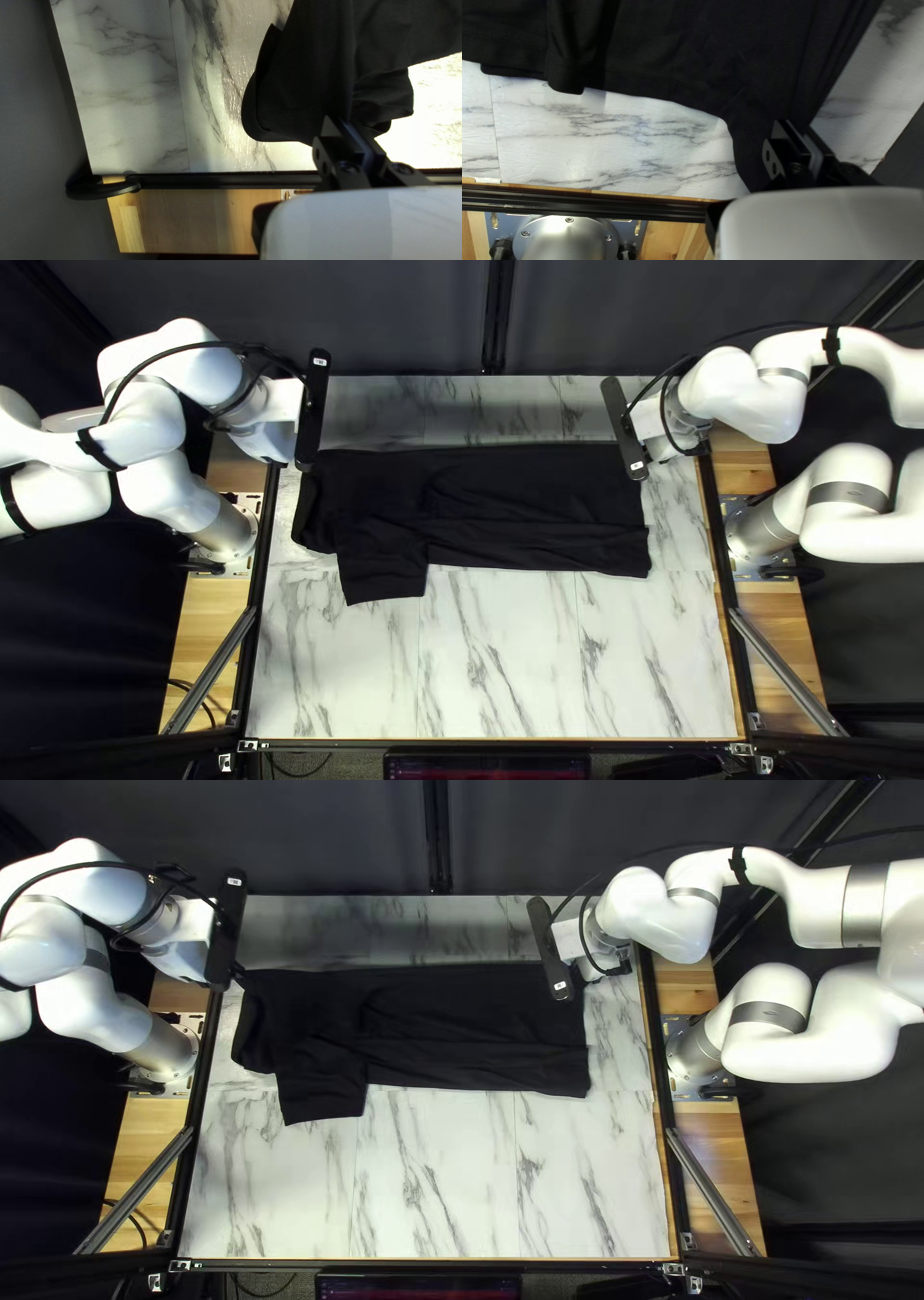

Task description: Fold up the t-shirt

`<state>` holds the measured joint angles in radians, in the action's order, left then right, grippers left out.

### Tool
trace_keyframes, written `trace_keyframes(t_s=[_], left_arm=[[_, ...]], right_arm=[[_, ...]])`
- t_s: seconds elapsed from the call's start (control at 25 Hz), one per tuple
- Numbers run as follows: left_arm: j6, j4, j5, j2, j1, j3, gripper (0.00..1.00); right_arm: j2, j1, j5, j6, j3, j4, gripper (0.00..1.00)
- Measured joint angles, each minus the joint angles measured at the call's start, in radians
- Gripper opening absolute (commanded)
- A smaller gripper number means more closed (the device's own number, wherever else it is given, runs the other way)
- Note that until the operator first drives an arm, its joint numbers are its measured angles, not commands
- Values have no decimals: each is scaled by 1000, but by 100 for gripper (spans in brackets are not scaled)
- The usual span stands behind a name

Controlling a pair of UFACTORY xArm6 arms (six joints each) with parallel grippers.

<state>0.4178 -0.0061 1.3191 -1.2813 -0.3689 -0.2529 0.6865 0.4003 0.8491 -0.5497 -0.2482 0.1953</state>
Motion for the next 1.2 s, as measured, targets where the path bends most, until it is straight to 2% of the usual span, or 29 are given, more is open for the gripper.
trace_keyframes(t_s=[0.28, 0.52, 0.96, 1.2], left_arm=[[3, 4, -3, 8, -1, 1, 0], [32, -17, -9, -7, -19, 31, 1], [174, -96, -50, -22, -100, 152, 1], [167, -126, -74, -31, -67, 188, 1]], right_arm=[[22, -16, -2, 26, 21, 8, 0], [-1, -72, -39, 82, 52, 16, 0], [-131, -223, -172, 208, 93, 3, 0], [-204, -286, -228, 246, 86, -17, 0]])
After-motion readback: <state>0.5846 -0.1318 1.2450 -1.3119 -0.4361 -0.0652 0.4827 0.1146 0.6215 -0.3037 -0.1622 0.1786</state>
